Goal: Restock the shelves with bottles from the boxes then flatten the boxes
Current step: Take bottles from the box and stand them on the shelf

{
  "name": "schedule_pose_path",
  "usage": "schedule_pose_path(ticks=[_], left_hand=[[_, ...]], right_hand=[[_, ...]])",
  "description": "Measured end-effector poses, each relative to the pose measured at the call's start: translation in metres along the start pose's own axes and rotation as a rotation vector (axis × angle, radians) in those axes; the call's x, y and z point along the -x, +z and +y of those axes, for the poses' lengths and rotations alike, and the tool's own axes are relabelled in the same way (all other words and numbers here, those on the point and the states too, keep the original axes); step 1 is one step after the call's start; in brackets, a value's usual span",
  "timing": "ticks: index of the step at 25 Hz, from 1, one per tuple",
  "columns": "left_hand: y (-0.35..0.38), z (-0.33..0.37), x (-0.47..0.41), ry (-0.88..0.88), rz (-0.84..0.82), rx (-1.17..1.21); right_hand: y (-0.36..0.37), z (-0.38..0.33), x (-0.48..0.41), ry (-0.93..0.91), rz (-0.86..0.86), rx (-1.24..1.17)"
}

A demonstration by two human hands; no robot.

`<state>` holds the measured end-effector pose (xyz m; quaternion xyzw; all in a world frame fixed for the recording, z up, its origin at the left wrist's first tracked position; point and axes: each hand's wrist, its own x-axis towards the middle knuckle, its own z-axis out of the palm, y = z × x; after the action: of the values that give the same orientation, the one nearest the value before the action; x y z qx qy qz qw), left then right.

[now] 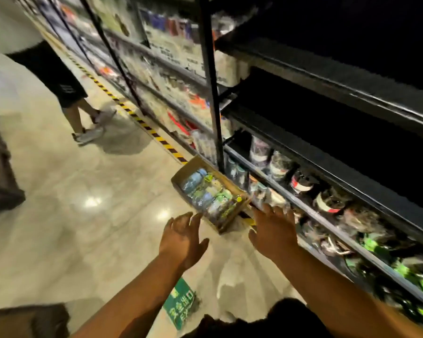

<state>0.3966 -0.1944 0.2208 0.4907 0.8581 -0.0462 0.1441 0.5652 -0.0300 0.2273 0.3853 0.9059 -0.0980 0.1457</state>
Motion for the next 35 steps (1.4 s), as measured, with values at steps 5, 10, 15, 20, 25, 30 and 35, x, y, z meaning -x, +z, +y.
schedule_pose_path(ticks=[5,10,15,20,25,30,35], left_hand=[[-0.019,-0.078,0.002,-0.161,0.061,0.094],[-0.030,-0.120,-0.055,-0.121,0.049,0.112],[-0.039,-0.159,-0.152,-0.089,0.058,0.120],[-0.054,-0.195,-0.253,-0.047,-0.018,0.109],[-0.006,-0.242,-0.349,0.017,-0.151,0.094],[0.096,-0.276,-0.460,0.128,-0.331,0.034],[0.215,-0.313,-0.531,0.152,-0.407,0.088]], right_hand=[[-0.011,-0.086,-0.041,-0.145,0.048,-0.019],[-0.016,-0.121,-0.107,-0.214,0.088,-0.132],[-0.020,-0.131,-0.213,-0.147,-0.005,-0.161],[-0.029,-0.141,-0.302,-0.112,-0.078,-0.077],[0.007,-0.174,-0.381,-0.054,-0.154,-0.048],[0.095,-0.201,-0.454,0.128,-0.297,0.018],[0.227,-0.227,-0.536,0.366,-0.437,-0.177]])
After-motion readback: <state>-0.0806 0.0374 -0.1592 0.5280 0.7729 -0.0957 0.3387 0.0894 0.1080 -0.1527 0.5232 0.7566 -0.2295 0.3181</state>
